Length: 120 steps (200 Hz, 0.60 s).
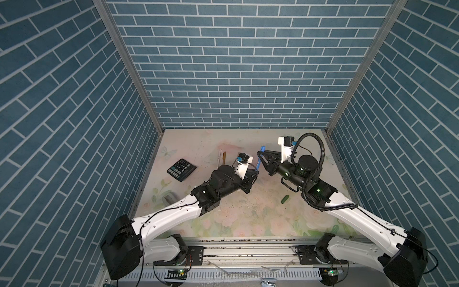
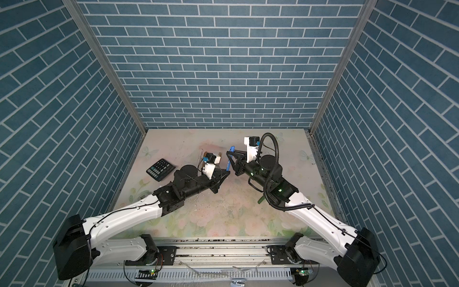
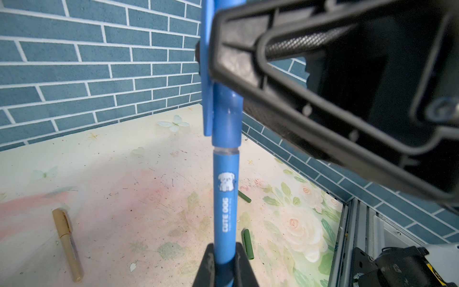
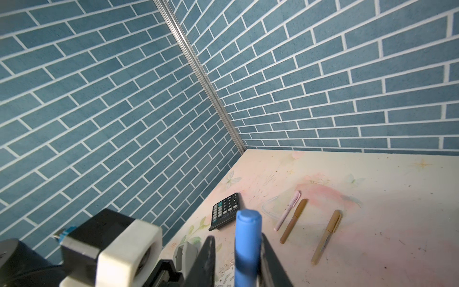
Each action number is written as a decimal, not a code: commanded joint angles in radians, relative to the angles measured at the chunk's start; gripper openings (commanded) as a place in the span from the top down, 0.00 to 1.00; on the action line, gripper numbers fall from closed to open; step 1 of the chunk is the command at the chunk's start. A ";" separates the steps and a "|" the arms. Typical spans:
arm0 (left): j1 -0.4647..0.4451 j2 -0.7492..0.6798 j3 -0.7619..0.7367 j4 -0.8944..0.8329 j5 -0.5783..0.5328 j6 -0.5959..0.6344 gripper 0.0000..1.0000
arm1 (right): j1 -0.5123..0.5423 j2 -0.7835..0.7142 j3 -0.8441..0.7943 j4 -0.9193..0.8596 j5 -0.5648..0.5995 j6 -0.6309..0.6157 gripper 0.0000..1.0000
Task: Insert the pens into the pen caps
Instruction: 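Lower the blue cap onto the pen nib held by the left gripper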
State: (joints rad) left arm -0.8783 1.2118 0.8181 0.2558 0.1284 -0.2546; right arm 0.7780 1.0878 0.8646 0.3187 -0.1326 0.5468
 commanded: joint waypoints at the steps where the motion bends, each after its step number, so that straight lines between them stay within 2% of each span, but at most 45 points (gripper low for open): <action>1: 0.009 -0.031 0.002 0.080 -0.004 0.018 1.00 | 0.014 -0.038 -0.019 -0.059 -0.028 0.018 0.65; 55: 0.009 -0.028 0.001 0.079 0.001 0.025 1.00 | 0.015 -0.069 -0.004 -0.161 -0.037 0.013 0.57; 94: 0.010 -0.031 0.001 0.081 0.007 0.028 1.00 | 0.014 -0.075 -0.004 -0.184 -0.022 0.007 0.56; 120: 0.009 -0.034 0.003 0.078 0.000 0.030 1.00 | 0.015 -0.088 0.050 -0.287 -0.012 -0.025 0.58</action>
State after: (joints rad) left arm -0.8730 1.1992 0.8181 0.3119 0.1349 -0.2371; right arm 0.7856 1.0302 0.8658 0.1268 -0.1497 0.5446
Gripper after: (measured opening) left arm 0.137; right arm 0.430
